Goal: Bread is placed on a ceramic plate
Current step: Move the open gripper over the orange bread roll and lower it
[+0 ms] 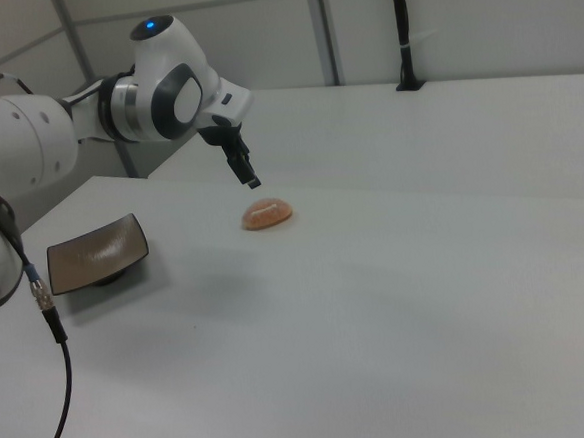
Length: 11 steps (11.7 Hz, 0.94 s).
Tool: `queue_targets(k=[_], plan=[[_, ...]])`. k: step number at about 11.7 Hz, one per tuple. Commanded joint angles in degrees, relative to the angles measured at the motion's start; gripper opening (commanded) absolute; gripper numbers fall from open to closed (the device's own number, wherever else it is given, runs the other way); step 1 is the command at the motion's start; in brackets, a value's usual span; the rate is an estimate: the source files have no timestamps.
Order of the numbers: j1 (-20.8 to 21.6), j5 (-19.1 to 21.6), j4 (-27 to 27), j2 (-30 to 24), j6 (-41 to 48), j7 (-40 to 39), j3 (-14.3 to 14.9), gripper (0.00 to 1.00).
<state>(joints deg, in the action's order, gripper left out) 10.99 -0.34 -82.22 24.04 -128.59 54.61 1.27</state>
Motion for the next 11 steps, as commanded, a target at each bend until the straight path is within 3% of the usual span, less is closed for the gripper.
queue_targets(k=[1,6,11], plan=[[1.7,-3.9,6.9,6.7,-3.1,7.2,0.5,1.0],[5.4,-6.4,11.1,16.2,-11.3,10.6,1.7,1.0],[9.1,-6.3,12.0,21.9,-19.6,12.8,6.3,1.0]])
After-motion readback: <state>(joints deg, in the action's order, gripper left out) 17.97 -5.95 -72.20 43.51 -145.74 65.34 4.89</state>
